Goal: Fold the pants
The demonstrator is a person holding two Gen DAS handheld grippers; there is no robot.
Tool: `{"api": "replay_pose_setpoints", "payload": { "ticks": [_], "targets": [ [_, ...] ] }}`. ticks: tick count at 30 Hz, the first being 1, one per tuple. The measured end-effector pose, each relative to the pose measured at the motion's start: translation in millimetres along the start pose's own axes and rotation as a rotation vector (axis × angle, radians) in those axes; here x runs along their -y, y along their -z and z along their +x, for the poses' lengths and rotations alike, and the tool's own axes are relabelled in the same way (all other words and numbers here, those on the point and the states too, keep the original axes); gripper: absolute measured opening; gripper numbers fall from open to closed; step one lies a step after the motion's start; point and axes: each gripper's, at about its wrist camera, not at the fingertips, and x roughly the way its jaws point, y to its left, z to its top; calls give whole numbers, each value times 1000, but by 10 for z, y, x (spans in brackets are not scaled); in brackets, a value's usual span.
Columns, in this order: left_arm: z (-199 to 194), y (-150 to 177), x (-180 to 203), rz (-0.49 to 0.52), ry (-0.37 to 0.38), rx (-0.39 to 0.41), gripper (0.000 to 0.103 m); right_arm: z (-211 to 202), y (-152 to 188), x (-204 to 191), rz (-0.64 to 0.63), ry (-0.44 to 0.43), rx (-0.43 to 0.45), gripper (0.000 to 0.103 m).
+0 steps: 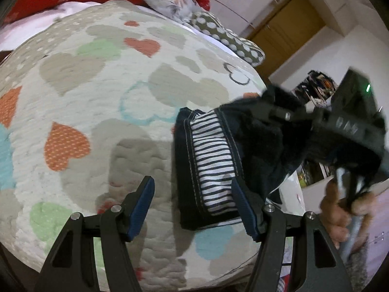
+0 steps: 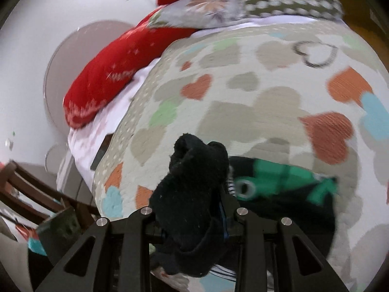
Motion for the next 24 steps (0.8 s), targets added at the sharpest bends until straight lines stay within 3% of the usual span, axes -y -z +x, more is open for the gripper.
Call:
{"api": "replay_pose_setpoints", "payload": {
  "ticks": [3, 6, 11, 13, 16, 19, 21, 22, 24],
  "targets": [
    [31, -23, 101, 17, -26, -13, 65, -111, 119, 364, 37, 23, 33, 38],
    [68, -65, 195, 29, -40, -36, 65, -194, 243, 701, 74, 102, 53, 58],
    [268, -76, 476, 120, -78, -54, 65, -676, 325, 1020, 132, 162, 187, 59],
    [380, -10, 564, 148, -84, -81, 65, -859, 312, 1002, 145, 93, 242, 59],
    [568, 153, 682, 186, -99, -118, 65, -969, 306, 983, 184, -119, 276, 59],
    [618, 236, 734, 208, -117, -112, 66, -787, 317, 970, 257, -362, 226, 59],
    [592, 255, 758, 224, -121, -105, 66, -570, 336, 1034, 333, -452, 171, 59],
    [566, 260, 752, 230, -116, -111, 66, -423, 362, 1096, 373, -475, 135, 59],
    [492, 262, 725, 226, -87, -116, 66, -257, 411, 1199, 420, -418, 107, 59]
  ]
}}
